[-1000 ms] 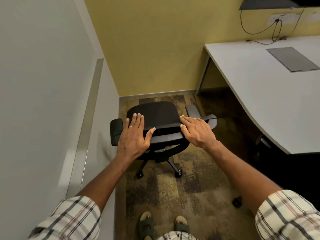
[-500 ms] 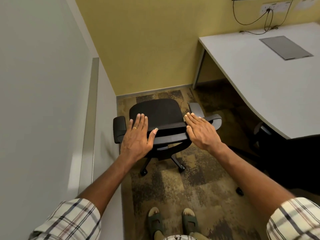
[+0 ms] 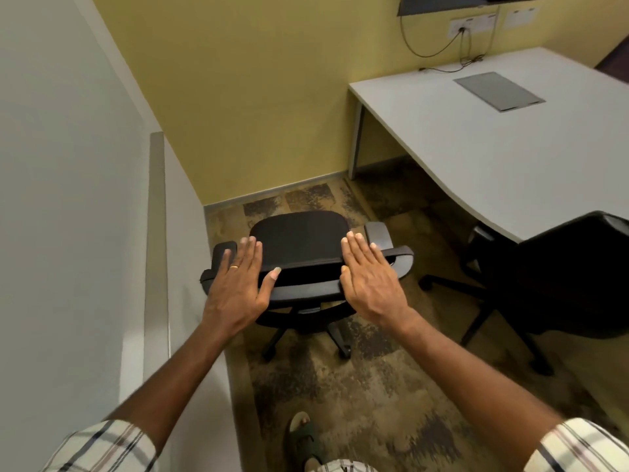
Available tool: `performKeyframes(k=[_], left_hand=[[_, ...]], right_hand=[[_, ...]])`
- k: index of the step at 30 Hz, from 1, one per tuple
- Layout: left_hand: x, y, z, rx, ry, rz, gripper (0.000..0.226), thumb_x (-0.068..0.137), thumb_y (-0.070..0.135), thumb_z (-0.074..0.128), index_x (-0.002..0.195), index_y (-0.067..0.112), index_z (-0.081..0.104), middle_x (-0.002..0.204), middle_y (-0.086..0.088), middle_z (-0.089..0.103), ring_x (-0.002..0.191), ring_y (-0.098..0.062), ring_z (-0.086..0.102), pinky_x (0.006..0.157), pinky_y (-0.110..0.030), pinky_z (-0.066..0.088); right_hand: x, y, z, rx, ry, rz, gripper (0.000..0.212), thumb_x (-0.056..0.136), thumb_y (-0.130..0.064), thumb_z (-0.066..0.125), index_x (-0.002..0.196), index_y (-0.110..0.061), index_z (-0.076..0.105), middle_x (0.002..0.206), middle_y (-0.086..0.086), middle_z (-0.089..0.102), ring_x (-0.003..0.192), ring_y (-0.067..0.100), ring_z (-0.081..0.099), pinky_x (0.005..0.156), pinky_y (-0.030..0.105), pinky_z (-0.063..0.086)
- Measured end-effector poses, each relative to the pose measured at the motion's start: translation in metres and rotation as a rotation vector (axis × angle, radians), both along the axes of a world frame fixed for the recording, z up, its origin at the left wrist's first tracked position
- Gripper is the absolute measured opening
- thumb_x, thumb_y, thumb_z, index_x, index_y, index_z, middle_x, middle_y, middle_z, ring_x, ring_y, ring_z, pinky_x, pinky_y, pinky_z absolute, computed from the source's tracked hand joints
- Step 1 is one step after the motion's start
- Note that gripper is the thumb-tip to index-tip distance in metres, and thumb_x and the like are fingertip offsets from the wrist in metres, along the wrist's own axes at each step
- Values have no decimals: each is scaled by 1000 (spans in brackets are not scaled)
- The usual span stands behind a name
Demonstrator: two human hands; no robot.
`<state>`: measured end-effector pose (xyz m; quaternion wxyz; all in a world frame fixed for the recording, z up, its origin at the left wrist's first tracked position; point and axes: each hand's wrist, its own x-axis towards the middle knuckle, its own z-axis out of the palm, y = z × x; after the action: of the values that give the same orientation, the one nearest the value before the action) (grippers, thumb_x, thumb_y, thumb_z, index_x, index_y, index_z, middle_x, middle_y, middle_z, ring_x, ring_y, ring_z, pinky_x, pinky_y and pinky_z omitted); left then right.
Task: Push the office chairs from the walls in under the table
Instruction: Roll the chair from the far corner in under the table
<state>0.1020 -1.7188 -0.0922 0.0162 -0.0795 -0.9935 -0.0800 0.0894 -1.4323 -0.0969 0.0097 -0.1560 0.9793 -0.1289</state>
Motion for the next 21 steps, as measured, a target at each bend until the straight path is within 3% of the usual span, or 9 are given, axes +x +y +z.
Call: performKeyframes(k=[11,16,21], left_hand=[[-12,-11,21,11,50,-190,81,105,65,10,166,12,18,172,-3,16,161,-13,5,132,-44,8],[-11,-30,9,-24,9,-288,79,105,66,8,166,16,14,172,-1,15,161,-11,5,132,-40,5],[-51,-39,20,-9,84,-330,77,106,66,16,168,21,6,173,1,13,161,-8,3,131,-36,0]], right_hand=[[56,-9,18,-44,113,-102,91,99,-76,7,163,-10,3,172,6,-5,158,16,-12,131,41,1],[82,-23,6,-33,106,-110,95,99,-77,12,163,-8,5,172,9,-2,159,19,-8,130,45,8],[47,-40,21,-57,143,-188,91,101,-74,8,163,-7,3,172,8,-6,159,19,-11,130,46,6]])
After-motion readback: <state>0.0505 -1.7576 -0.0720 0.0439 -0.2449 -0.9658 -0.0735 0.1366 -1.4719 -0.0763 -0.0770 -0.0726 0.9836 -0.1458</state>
